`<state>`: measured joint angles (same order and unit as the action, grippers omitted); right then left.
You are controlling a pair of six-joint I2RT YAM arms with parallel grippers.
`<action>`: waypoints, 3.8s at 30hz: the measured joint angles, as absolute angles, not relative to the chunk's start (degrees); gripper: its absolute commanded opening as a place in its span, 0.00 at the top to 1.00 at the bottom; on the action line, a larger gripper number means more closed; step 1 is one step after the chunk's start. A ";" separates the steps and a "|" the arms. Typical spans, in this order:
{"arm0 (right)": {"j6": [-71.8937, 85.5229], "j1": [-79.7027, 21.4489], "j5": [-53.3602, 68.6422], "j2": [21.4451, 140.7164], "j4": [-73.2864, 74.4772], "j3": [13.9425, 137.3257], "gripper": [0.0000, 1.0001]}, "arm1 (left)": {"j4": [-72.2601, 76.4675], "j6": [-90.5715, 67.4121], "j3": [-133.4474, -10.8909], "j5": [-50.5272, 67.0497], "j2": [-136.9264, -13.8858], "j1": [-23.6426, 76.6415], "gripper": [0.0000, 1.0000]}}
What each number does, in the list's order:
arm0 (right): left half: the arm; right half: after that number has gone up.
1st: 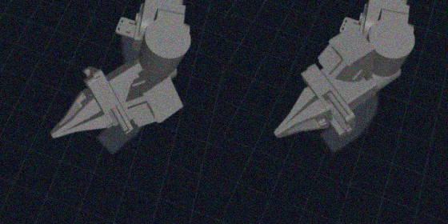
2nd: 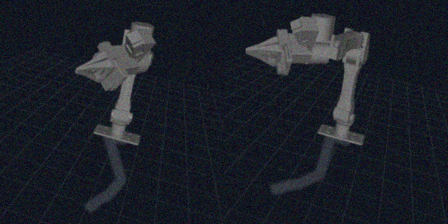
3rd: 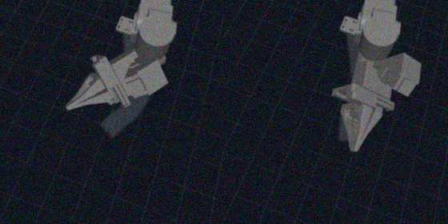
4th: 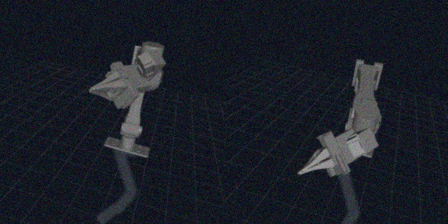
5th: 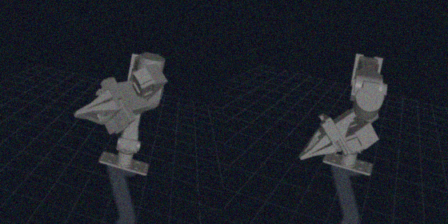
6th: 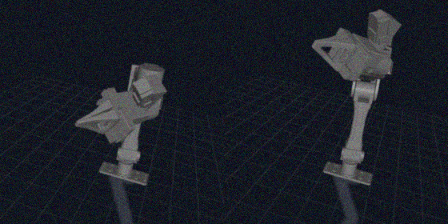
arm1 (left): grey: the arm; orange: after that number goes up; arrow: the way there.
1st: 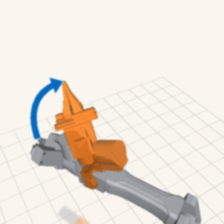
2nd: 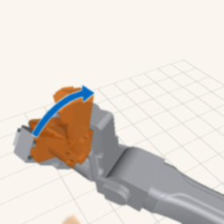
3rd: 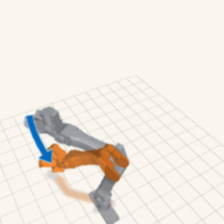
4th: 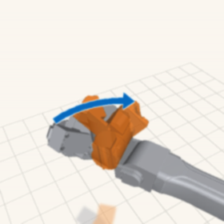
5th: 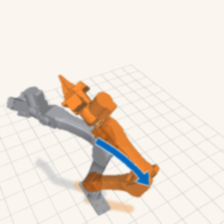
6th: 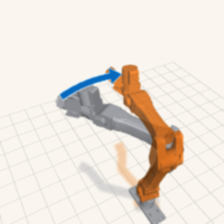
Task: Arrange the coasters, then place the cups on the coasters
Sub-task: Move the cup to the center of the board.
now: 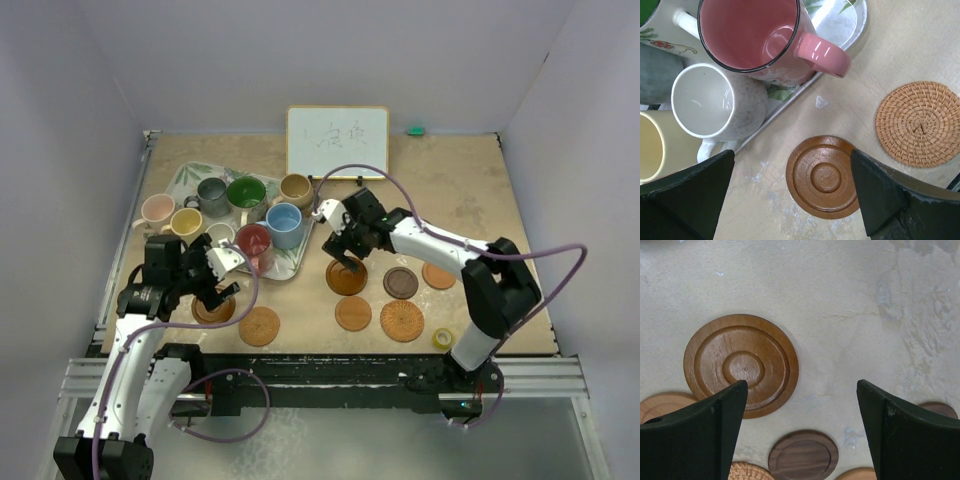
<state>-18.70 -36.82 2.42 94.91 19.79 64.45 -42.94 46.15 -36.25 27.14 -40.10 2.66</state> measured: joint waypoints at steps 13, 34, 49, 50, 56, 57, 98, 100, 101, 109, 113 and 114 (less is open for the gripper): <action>-20.58 -39.31 1.63 103.48 25.02 67.66 0.22 | -41.01 42.72 -36.47 27.81 -39.83 2.66 0.07; -23.20 -30.89 -0.30 111.90 29.39 78.26 0.45 | -41.23 42.59 -36.47 27.16 -39.11 2.66 0.11; -25.87 -21.91 -5.28 123.85 31.81 96.36 0.45 | -43.40 43.27 -36.49 24.77 -37.04 2.66 0.11; -26.00 -21.56 -5.45 124.22 31.83 96.97 0.45 | -43.66 43.40 -36.49 24.64 -36.93 2.66 0.11; -26.17 -20.27 -4.60 124.09 34.09 98.41 0.38 | -45.50 45.39 -36.67 23.62 -37.32 2.66 0.11; -26.15 -20.16 -4.16 123.63 34.79 98.41 0.37 | -45.91 46.11 -36.82 23.40 -38.00 2.66 0.11; -21.17 -20.23 7.20 74.02 42.70 69.25 0.29 | -35.42 78.52 -27.73 14.59 -57.56 6.09 0.17; -21.32 -20.23 7.27 73.08 42.39 67.83 0.29 | -35.77 78.70 -27.29 14.76 -56.60 8.51 0.17; -21.43 -20.23 7.29 72.55 42.22 67.11 0.29 | -36.14 78.72 -26.98 14.68 -55.94 10.04 0.17; -22.76 -19.73 7.81 68.66 40.93 63.07 0.29 | -38.04 80.25 -26.46 14.63 -55.02 16.84 0.21; -23.22 -18.61 8.78 67.81 40.29 62.11 0.29 | -38.35 81.17 -26.98 13.78 -56.03 19.27 0.22; -23.35 -18.22 8.91 67.55 40.14 61.91 0.29 | -38.41 81.23 -27.14 13.65 -56.18 20.16 0.22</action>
<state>-23.35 -18.22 8.91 67.55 40.14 61.91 -38.41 81.23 -27.14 13.65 -56.18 20.16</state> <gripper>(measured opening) 0.711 0.785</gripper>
